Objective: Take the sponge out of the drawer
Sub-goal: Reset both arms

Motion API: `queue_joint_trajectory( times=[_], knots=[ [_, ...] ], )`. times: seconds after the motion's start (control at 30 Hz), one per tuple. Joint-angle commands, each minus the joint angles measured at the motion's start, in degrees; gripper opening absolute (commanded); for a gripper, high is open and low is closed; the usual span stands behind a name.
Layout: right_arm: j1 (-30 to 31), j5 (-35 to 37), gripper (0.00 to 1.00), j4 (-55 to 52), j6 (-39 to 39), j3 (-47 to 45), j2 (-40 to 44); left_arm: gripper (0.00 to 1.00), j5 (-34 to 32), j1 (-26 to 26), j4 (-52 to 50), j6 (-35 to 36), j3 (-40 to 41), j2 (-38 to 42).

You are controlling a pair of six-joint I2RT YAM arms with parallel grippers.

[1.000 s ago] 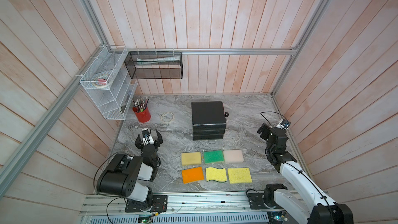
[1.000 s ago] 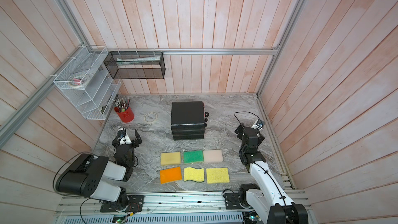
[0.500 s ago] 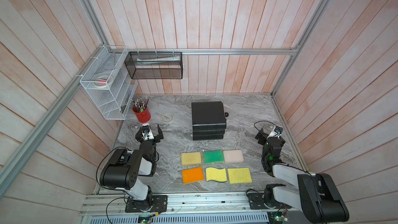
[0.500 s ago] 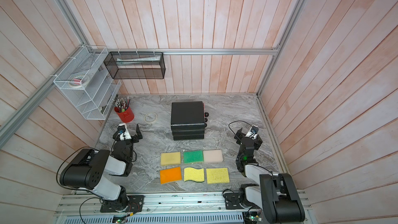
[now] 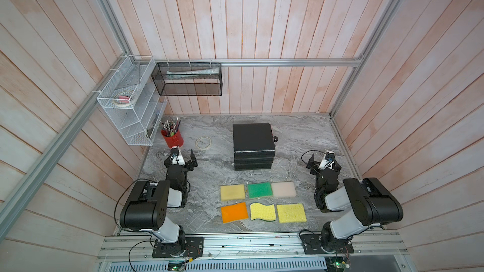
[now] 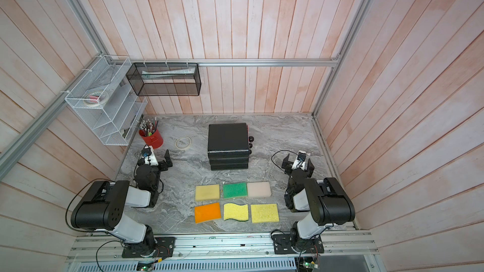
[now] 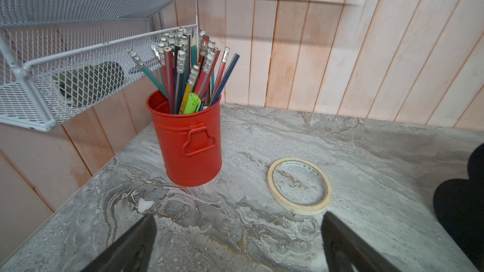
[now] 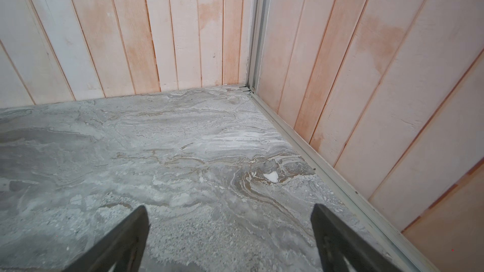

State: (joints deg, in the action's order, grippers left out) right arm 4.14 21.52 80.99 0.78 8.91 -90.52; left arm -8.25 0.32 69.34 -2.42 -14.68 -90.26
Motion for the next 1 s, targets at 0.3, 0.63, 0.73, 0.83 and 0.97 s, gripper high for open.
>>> queue_joint_trajectory(
  times=[0.3,0.63,0.73,0.83,0.97],
  knots=[
    [-0.5,-0.8,0.98,2.0,-0.1,1.3,-0.3,1.0,0.6,0.2,0.4,-0.4,0.2,0.6],
    [-0.6,-1.0,0.98,1.8,0.0,1.3,-0.3,1.0,1.0,0.1,-0.3,-0.4,-0.2,0.6],
    [-0.6,-1.0,0.98,1.8,0.1,1.3,-0.3,1.0,1.0,0.2,-0.7,-0.4,-0.5,0.4],
    [-0.6,-1.0,0.98,1.8,0.0,1.3,-0.3,1.0,1.0,0.1,-0.5,-0.3,-0.4,0.5],
    [-0.6,-1.0,0.98,1.8,0.0,1.3,-0.2,1.0,1.2,0.2,0.0,-0.2,0.0,0.6]
  ],
)
